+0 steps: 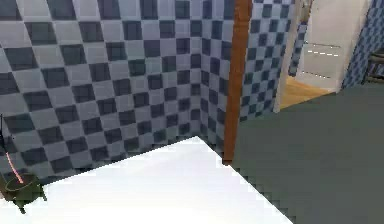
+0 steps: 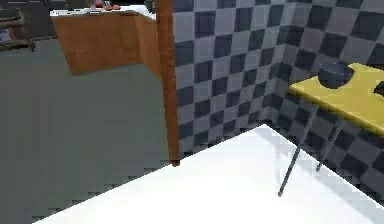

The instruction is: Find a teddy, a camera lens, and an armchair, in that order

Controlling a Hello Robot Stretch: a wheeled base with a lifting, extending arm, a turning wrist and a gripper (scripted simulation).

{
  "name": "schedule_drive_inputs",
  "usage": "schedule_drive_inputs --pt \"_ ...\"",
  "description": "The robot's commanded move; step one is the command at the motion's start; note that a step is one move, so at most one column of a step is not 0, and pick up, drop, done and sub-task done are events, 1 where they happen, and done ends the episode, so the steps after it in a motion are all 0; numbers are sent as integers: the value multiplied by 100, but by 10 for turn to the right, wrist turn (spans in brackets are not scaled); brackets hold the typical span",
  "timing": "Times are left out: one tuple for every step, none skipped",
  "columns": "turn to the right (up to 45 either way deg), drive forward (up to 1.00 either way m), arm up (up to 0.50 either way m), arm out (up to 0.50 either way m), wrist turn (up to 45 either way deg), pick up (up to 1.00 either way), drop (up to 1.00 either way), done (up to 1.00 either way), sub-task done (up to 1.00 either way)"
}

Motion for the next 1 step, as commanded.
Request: schedule_drive_inputs --pt "-450 0 0 0 0 0 0 0 0"
